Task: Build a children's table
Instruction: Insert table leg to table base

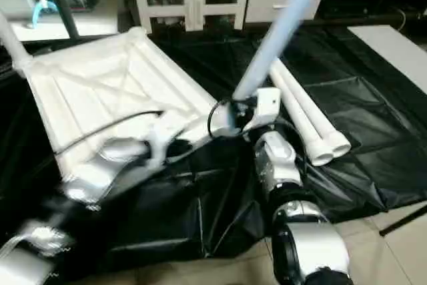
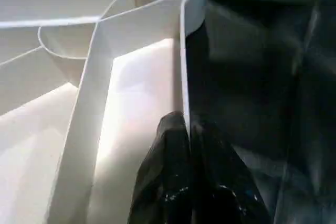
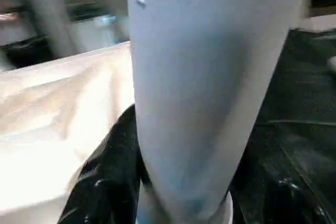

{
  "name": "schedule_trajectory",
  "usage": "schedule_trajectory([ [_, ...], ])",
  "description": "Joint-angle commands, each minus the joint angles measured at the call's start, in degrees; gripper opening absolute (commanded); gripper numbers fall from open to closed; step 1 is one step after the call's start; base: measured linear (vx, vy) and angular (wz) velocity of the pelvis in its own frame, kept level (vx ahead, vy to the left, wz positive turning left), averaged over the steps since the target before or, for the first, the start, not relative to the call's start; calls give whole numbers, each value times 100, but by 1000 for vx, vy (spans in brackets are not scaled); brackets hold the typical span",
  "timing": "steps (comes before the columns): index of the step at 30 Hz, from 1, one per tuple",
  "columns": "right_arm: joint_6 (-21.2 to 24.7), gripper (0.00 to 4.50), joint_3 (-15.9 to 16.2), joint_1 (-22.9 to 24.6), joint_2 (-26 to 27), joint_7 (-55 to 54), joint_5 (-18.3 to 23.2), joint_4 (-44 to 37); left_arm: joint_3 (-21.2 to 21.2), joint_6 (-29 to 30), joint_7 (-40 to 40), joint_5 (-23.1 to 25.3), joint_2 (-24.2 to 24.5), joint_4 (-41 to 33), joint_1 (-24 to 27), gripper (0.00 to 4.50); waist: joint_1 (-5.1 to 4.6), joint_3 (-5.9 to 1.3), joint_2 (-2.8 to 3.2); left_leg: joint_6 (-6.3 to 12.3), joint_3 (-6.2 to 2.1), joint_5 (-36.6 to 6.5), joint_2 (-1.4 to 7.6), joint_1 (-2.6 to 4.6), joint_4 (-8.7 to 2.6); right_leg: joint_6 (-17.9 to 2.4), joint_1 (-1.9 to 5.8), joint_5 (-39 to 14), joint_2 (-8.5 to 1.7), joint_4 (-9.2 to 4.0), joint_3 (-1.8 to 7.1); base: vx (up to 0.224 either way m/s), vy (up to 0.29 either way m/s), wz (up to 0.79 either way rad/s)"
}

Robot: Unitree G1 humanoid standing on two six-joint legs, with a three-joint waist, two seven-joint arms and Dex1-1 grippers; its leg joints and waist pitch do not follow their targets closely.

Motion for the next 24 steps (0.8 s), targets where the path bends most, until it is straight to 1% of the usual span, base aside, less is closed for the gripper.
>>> schedule_trajectory([
  [1,968,188,341,371,-269,1338,-101,329,194,-337,-978,49,1079,-64,448,0,47,-174,26,799,-99,-665,168,-28,-297,-1763,282,980,-449,-355,231,0,0,0],
  [2,968,188,341,371,-269,1338,-101,329,194,-337,-978,49,1079,-64,448,0,8,-169,39,794,-112,-643,174,-51,-306,-1762,298,986,-449,-339,233,0,0,0],
  [3,1033,188,359,349,-301,1539,-83,299,261,-402,-1106,-1,1245,-97,520,0,-2,-160,69,780,-101,-622,181,-31,-315,-1758,279,969,-440,-345,233,0,0,0],
  [4,1035,188,360,349,-302,1546,-83,298,264,-404,-1110,-2,1251,-98,523,0,13,-163,83,714,-85,-596,207,30,-304,-1794,245,999,-436,-343,241,0,0,0],
  [5,1064,188,493,299,-329,1990,-146,267,364,-573,-1464,-139,1647,-395,790,0,41,-165,61,665,-71,-518,213,53,-308,-1826,243,1054,-428,-340,243,0,0,0],
  [6,999,188,618,294,-330,2243,-221,242,410,-625,-1616,-186,1845,-575,956,0,45,-184,59,652,-87,-415,205,19,-290,-1846,285,1193,-441,-299,251,0,0,0],
  [7,994,188,627,294,-330,2262,-227,240,413,-629,-1627,-190,1860,-588,968,0,34,-180,37,698,-87,-325,204,-3,-296,-1828,282,1341,-440,-278,244,0,0,0],
  [8,855,188,872,303,-243,2722,-350,187,526,-727,-1975,-335,2267,-1033,1440,0,31,-168,30,729,-66,-300,211,37,-296,-1817,251,1383,-430,-290,249,0,0,0],
  [9,836,188,956,324,-181,2892,-385,141,564,-687,-2099,-404,2417,-1245,1649,0,3,-187,-74,753,-72,-202,209,-16,-299,-1791,307,1491,-422,-264,234,0,0,0],
  [10,824,188,1052,359,-103,3054,-426,93,607,-639,-2224,-488,2554,-1474,1874,0,25,-165,-32,752,-73,-194,215,-22,-291,-1781,293,1531,-431,-239,242,0,0,0],
  [11,782,188,1163,407,-21,3186,-485,60,657,-530,-2295,-569,2651,-1694,2067,0,34,-144,11,742,-50,-205,231,23,-306,-1728,258,1514,-403,-257,227,0,0,0],
  [12,793,188,1221,440,4,3280,-504,15,667,-497,-2326,-636,2719,-1797,2154,0,32,-149,12,713,-41,-186,241,42,-298,-1730,251,1557,-394,-244,233,0,0,0],
  [13,765,188,1364,513,71,3424,-570,-45,700,-478,-2356,-739,2825,-2009,2338,0,116,-125,-56,598,-13,-318,237,82,-307,-1697,231,1289,-383,-259,247,0,0,0],
  [14,765,188,1364,513,71,3424,-570,-45,700,-478,-2356,-739,2825,-2009,2338,0,131,-121,-52,537,-14,-336,245,91,-316,-1689,229,1250,-387,-254,255,0,0,0],
  [15,726,188,1432,545,104,3466,-615,-55,721,-436,-2337,-778,2842,-2108,2413,0,141,-110,-44,494,-13,-347,247,101,-327,-1695,223,1226,-383,-256,259,0,0,0],
  [16,526,188,1727,665,207,3630,-839,-60,807,-349,-2260,-868,2836,-2512,2709,0,164,-79,-192,396,0,-456,262,72,-332,-1662,222,1060,-387,-252,280,0,0,0],
  [17,501,188,1758,674,213,3646,-866,-54,813,-343,-2237,-870,2820,-2551,2734,0,187,-58,-183,284,-17,-653,262,75,-367,-1543,209,591,-412,-288,287,0,0,0],
  [18,461,188,1820,684,212,3685,-916,-36,818,-306,-2149,-884,2764,-2623,2766,0,188,-46,-196,234,-9,-756,263,103,-369,-1505,178,393,-412,-318,304,0,0,0],
  [19,446,188,1851,682,204,3711,-941,-23,816,-288,-2086,-892,2725,-2654,2772,0,218,-30,-194,75,3,-916,261,151,-383,-1417,145,33,-382,-363,339,0,0,0],
  [20,435,188,1892,676,177,3754,-971,-5,791,-275,-2043,-910,2699,-2709,2786,0,227,-27,-205,33,0,-945,259,154,-389,-1389,146,-45,-377,-364,344,0,0,0],
  [21,434,188,1973,654,111,3834,-1037,41,729,-266,-1974,-927,2645,-2791,2800,0,248,-17,-239,-21,-3,-1031,257,163,-398,-1333,147,-205,-377,-377,352,0,0,0],
  [22,442,188,2041,640,48,3893,-1099,65,694,-252,-1973,-936,2621,-2861,2818,0,266,-16,-239,-34,-4,-1058,252,177,-399,-1307,145,-282,-378,-386,358,0,0,0],
  [23,423,188,2147,619,-48,3962,-1212,102,650,-241,-1960,-925,2581,-2896,2798,0,293,-14,-222,-61,-5,-1076,249,189,-406,-1279,147,-370,-380,-394,370,0,0,0],
  [24,411,188,2214,607,-110,4002,-1285,122,626,-231,-1955,-915,2558,-2908,2781,0,305,-14,-220,-73,-2,-1087,256,211,-409,-1280,135,-387,-374,-401,366,0,0,0],
])
